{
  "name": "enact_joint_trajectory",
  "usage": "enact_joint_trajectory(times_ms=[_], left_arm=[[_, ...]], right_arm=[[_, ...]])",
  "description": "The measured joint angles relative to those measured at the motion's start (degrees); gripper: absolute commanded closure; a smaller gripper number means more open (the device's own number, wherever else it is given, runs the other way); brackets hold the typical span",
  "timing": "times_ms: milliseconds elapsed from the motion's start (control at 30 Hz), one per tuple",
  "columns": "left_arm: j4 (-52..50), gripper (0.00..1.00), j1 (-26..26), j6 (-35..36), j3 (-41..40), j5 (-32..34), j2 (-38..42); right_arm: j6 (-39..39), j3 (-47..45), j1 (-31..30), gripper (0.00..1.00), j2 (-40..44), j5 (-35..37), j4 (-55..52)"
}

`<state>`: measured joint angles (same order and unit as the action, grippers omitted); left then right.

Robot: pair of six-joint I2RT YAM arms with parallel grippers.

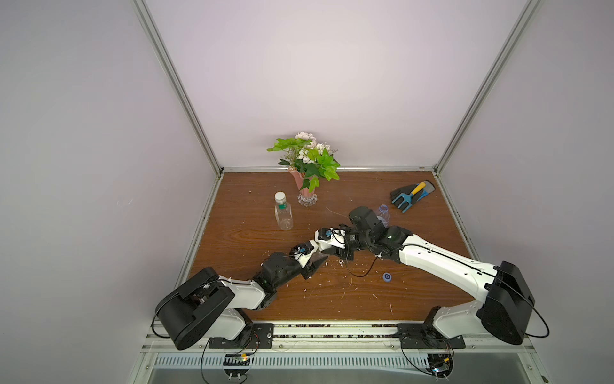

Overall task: Screw on the bottle caps
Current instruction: Screw the bottle cap onto the plastic bottle.

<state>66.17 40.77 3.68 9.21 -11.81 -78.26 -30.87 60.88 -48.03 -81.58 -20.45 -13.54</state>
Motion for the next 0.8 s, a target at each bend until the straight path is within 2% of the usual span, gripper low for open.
enact_joint_trajectory(times_ms=[400,800], left_arm=[[0.0,0.82,0.1,-0.8,-0.1,3.7,0.8],[0.0,0.83,0.9,-1.8,-0.1,6.4,1.0]], right_arm=[[15.9,2.1,-2.2,1.00,-1.4,5.7,0.3],[44.6,2.1,-5.1,1.00,-0.9,16.9,0.8]])
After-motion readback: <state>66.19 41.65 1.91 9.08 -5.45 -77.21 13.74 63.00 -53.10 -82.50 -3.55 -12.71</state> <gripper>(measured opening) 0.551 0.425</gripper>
